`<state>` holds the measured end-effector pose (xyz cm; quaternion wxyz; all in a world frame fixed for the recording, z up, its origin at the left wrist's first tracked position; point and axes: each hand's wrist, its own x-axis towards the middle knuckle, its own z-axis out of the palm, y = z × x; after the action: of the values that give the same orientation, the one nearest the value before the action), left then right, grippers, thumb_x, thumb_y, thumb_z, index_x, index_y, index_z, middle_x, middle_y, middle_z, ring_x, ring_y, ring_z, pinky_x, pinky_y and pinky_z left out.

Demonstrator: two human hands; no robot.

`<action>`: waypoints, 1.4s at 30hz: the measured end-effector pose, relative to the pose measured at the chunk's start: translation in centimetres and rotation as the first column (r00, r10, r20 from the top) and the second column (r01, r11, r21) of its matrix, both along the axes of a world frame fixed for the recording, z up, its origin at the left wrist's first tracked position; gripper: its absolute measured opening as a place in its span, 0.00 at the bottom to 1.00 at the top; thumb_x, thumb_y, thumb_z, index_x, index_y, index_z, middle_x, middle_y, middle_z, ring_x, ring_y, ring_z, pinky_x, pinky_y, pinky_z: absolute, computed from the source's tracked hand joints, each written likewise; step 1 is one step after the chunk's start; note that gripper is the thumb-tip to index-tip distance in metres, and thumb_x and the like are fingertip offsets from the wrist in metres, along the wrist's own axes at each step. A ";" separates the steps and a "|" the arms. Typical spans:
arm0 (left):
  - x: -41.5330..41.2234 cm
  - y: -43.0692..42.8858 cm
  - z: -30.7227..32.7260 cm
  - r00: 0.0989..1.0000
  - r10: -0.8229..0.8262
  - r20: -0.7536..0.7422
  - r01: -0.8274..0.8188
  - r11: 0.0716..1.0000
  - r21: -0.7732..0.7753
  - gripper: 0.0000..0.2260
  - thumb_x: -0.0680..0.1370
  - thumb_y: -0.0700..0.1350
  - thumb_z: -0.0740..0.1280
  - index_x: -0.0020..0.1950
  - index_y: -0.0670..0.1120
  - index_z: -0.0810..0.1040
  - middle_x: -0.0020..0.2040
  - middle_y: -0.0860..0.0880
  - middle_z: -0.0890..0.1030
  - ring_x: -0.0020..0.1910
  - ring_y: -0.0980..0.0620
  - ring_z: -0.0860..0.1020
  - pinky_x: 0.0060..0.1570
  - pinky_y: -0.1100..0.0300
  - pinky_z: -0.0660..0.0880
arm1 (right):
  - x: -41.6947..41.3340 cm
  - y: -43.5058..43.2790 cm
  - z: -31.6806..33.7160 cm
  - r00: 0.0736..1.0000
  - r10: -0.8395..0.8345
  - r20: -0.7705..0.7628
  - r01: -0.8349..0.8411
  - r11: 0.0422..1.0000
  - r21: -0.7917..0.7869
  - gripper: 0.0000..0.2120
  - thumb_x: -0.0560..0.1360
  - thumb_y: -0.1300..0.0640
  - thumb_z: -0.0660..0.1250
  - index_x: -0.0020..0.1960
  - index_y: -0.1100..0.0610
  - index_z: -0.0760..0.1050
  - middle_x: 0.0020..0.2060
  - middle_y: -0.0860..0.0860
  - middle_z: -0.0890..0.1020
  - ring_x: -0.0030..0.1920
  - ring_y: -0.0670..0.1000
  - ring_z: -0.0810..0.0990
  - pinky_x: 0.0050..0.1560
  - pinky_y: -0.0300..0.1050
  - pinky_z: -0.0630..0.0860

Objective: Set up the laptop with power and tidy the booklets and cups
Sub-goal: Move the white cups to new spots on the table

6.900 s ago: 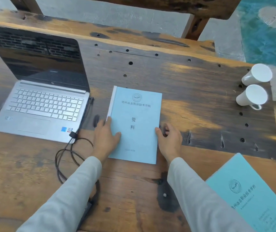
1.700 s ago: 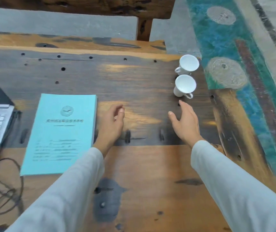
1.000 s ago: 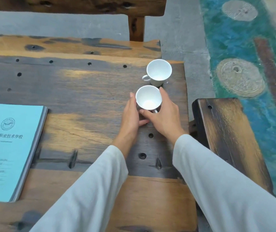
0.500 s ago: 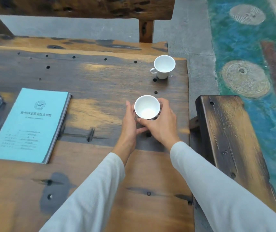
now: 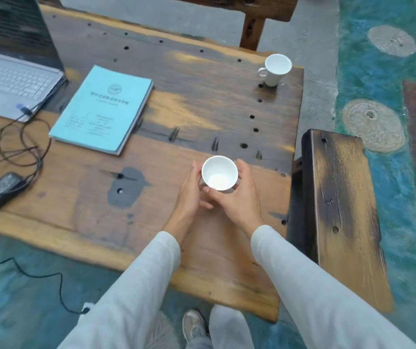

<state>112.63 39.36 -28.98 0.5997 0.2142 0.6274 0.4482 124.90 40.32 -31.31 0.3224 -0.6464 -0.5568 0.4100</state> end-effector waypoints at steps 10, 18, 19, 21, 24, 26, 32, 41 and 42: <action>-2.9 -7.8 -1.0 0.990 -0.048 -0.131 0.029 0.989 -0.144 0.21 0.80 0.68 0.51 0.51 0.65 0.84 0.53 0.55 0.86 0.23 0.59 0.73 0.21 0.65 0.64 | -2.6 -9.5 -1.5 0.990 0.104 0.095 -0.087 0.981 -0.171 0.56 0.60 0.39 0.80 0.81 0.47 0.57 0.71 0.51 0.70 0.72 0.51 0.66 0.63 0.38 0.60; -4.4 -11.1 -1.7 0.990 -0.015 -0.142 -0.010 0.985 -0.174 0.25 0.75 0.74 0.50 0.49 0.66 0.84 0.46 0.52 0.87 0.22 0.56 0.73 0.18 0.66 0.61 | -3.9 -11.6 -1.4 0.957 0.219 0.192 -0.181 0.963 -0.198 0.51 0.61 0.41 0.80 0.78 0.52 0.61 0.69 0.51 0.76 0.68 0.56 0.73 0.56 0.42 0.67; -4.4 -11.6 -1.8 0.991 -0.009 -0.131 -0.013 0.985 -0.171 0.24 0.75 0.73 0.50 0.48 0.67 0.84 0.46 0.52 0.87 0.23 0.55 0.73 0.18 0.66 0.61 | -3.8 -11.8 -1.3 0.953 0.232 0.197 -0.189 0.958 -0.214 0.54 0.61 0.41 0.80 0.80 0.52 0.58 0.70 0.51 0.75 0.69 0.56 0.72 0.57 0.43 0.67; -4.4 -12.3 -1.9 0.994 0.003 -0.110 -0.023 0.983 -0.181 0.24 0.76 0.73 0.50 0.46 0.68 0.84 0.48 0.49 0.87 0.24 0.53 0.73 0.18 0.65 0.60 | -3.8 -12.1 -1.0 0.938 0.268 0.222 -0.214 0.947 -0.237 0.56 0.61 0.40 0.79 0.81 0.52 0.54 0.70 0.52 0.75 0.70 0.57 0.71 0.59 0.45 0.68; -4.3 -13.0 -2.0 0.995 0.029 -0.098 -0.048 0.977 -0.206 0.24 0.77 0.72 0.51 0.44 0.66 0.85 0.48 0.48 0.87 0.20 0.54 0.70 0.18 0.66 0.59 | -3.8 -12.2 -0.4 0.914 0.324 0.244 -0.252 0.925 -0.285 0.57 0.61 0.39 0.79 0.82 0.51 0.53 0.68 0.54 0.77 0.69 0.58 0.72 0.61 0.46 0.69; -4.3 -13.3 -2.2 0.993 0.019 -0.113 -0.043 0.977 -0.209 0.25 0.78 0.72 0.51 0.47 0.62 0.85 0.48 0.48 0.87 0.20 0.56 0.72 0.18 0.66 0.60 | -3.8 -12.3 -0.1 0.908 0.342 0.243 -0.263 0.915 -0.304 0.57 0.61 0.39 0.79 0.82 0.52 0.54 0.69 0.54 0.77 0.70 0.58 0.71 0.64 0.47 0.69; -4.3 -13.6 -2.0 0.982 -0.043 -0.183 0.002 0.976 -0.220 0.24 0.79 0.71 0.51 0.50 0.62 0.82 0.39 0.51 0.83 0.21 0.62 0.73 0.19 0.66 0.65 | -3.8 -12.3 0.5 0.904 0.364 0.224 -0.279 0.900 -0.334 0.57 0.60 0.38 0.79 0.81 0.48 0.54 0.69 0.51 0.77 0.70 0.58 0.73 0.62 0.49 0.70; -5.4 -10.9 -0.8 0.877 -0.172 -0.449 0.092 0.977 -0.194 0.33 0.78 0.71 0.48 0.73 0.53 0.72 0.73 0.47 0.74 0.72 0.44 0.70 0.71 0.49 0.64 | -1.3 -9.7 2.7 0.941 0.291 0.172 -0.199 0.888 -0.414 0.55 0.67 0.25 0.65 0.83 0.46 0.44 0.80 0.48 0.63 0.79 0.55 0.61 0.73 0.53 0.61; -5.4 -10.2 -0.4 0.866 -0.166 -0.472 0.094 0.981 -0.173 0.33 0.79 0.69 0.49 0.75 0.52 0.69 0.75 0.48 0.71 0.75 0.45 0.67 0.73 0.49 0.61 | -0.7 -9.0 3.1 0.941 0.285 0.182 -0.190 0.891 -0.411 0.54 0.68 0.25 0.64 0.83 0.46 0.44 0.80 0.48 0.62 0.79 0.56 0.61 0.74 0.53 0.61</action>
<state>107.20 29.15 -29.35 0.4665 0.3172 0.7721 0.2926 124.25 31.28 -28.25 0.0663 -0.6681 -0.5744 0.4683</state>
